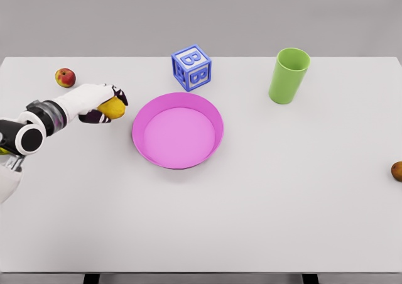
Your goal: Put the lemon on the plate with left arm
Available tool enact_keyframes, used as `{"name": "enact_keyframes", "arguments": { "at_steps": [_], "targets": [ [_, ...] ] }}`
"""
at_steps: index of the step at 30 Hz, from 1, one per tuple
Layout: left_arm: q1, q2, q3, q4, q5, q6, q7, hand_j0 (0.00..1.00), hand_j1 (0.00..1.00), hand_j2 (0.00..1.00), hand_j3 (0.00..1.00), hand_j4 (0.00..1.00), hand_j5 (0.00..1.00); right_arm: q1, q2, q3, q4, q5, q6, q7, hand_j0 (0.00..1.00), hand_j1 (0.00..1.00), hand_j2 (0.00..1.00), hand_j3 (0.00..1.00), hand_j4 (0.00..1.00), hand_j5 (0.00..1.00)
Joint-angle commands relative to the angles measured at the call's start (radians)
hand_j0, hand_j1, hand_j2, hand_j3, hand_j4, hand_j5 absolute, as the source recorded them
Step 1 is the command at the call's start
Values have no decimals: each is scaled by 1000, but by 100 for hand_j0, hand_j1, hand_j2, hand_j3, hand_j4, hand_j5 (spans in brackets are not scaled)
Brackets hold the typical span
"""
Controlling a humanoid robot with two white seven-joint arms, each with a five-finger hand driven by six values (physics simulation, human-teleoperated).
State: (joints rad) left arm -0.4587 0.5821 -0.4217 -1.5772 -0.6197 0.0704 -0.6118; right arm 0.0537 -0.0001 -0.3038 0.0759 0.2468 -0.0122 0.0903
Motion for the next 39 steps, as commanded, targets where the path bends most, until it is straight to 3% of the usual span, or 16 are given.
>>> {"name": "enact_keyframes", "arguments": {
  "at_steps": [1, 29, 39],
  "targets": [
    [0, 1, 1, -6, 2, 0, 1, 53, 53, 53, 53, 53, 53, 0, 0, 0, -1, 0, 0, 0, 100, 100, 100, 100, 100, 100],
    [8, -7, -5, -135, -2, -6, 1, 52, 52, 52, 52, 52, 52, 0, 0, 0, 1, 0, 0, 0, 100, 100, 100, 100, 100, 100],
    [12, -53, -11, -161, -3, -8, 1, 52, 52, 52, 52, 52, 52, 0, 0, 0, 1, 0, 0, 0, 100, 100, 100, 100, 100, 100]
  ]
}}
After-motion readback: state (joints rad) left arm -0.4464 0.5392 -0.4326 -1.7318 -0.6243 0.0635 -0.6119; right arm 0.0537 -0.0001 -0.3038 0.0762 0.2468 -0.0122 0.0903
